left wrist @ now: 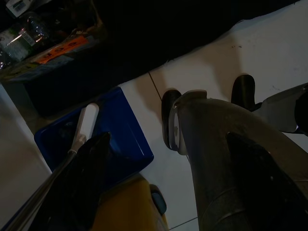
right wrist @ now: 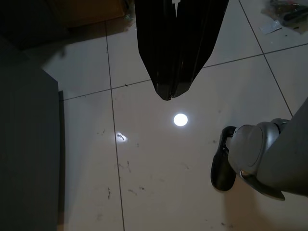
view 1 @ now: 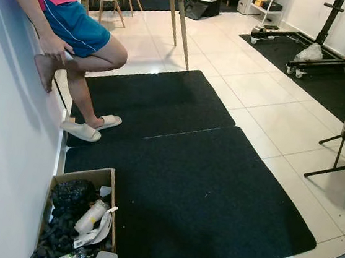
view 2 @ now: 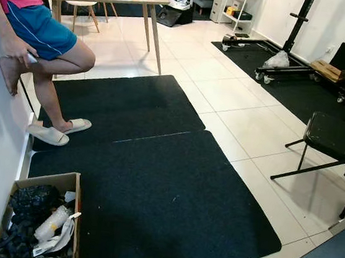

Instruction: Restocking fridge

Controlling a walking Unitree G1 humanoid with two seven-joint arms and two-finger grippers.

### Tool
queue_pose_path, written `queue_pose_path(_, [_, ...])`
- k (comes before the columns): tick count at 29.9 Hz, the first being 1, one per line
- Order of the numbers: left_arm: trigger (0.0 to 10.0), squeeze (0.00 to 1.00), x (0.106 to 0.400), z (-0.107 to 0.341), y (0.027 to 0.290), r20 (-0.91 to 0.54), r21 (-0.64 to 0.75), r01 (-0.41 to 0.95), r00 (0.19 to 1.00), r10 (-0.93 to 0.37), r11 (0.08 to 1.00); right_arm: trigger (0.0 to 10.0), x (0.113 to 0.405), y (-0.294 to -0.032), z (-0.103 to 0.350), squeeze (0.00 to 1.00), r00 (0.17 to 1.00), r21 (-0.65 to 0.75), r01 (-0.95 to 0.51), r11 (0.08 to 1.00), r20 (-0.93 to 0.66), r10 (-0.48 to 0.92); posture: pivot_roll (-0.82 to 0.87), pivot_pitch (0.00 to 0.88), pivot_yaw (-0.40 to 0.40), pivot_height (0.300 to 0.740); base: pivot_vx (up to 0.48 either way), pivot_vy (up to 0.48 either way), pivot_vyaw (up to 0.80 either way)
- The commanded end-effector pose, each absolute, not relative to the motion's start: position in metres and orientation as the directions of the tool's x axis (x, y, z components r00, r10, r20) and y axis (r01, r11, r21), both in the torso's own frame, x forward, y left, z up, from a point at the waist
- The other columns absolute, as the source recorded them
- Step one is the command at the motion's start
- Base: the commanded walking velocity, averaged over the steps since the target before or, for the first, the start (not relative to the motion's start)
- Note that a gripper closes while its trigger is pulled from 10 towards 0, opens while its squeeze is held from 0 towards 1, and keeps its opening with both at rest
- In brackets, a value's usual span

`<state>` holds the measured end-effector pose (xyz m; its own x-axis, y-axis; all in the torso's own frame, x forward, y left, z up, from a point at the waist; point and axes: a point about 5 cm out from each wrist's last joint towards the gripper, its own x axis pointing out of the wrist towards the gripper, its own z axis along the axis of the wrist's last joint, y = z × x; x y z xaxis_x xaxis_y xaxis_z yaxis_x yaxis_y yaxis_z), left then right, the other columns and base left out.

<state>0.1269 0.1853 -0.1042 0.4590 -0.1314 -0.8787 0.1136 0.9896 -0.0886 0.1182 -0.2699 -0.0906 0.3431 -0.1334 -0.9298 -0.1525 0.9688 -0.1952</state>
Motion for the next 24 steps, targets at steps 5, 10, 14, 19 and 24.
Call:
queue_pose_path(5, [10.0,0.0,0.1174,-0.1074,0.1852,-0.896,-0.092,0.134,0.421,-0.141,0.987,10.0,0.1193,-0.2682,-0.0907,0.0,0.351,-0.187,-0.153,0.97,-0.928,-0.124,-0.03,0.0,-0.026,0.74,0.289,0.0,0.0])
queue_pose_path(10, [10.0,0.0,0.1169,-0.1076,0.1851,-0.897,-0.094,0.134,0.419,-0.142,0.987,10.0,0.1202,-0.2678,-0.0905,0.0,0.354,-0.183,-0.154,0.971,-0.928,-0.119,-0.03,0.0,-0.028,0.74,0.298,0.0,0.0])
queue_pose_path(14, [10.0,0.0,0.1169,-0.1076,0.1847,-0.896,-0.095,0.136,0.42,-0.144,0.986,10.0,0.121,-0.2678,-0.0902,0.0,0.356,-0.182,-0.155,0.971,-0.927,-0.117,-0.03,0.0,-0.029,0.74,0.294,0.0,0.0])
queue_pose_path(19, [10.0,0.0,0.1172,-0.1075,0.1842,-0.895,-0.095,0.137,0.421,-0.145,0.986,10.0,0.1219,-0.2678,-0.0899,0.0,0.358,-0.181,-0.155,0.971,-0.926,-0.116,-0.03,0.0,-0.03,0.74,0.297,0.0,0.0])
queue_pose_path(24, [10.0,0.0,0.117,-0.1076,0.1841,-0.895,-0.095,0.138,0.421,-0.145,0.986,10.0,0.1228,-0.2678,-0.0896,0.0,0.36,-0.179,-0.156,0.971,-0.926,-0.113,-0.03,0.0,-0.031,0.74,0.299,0.0,0.0])
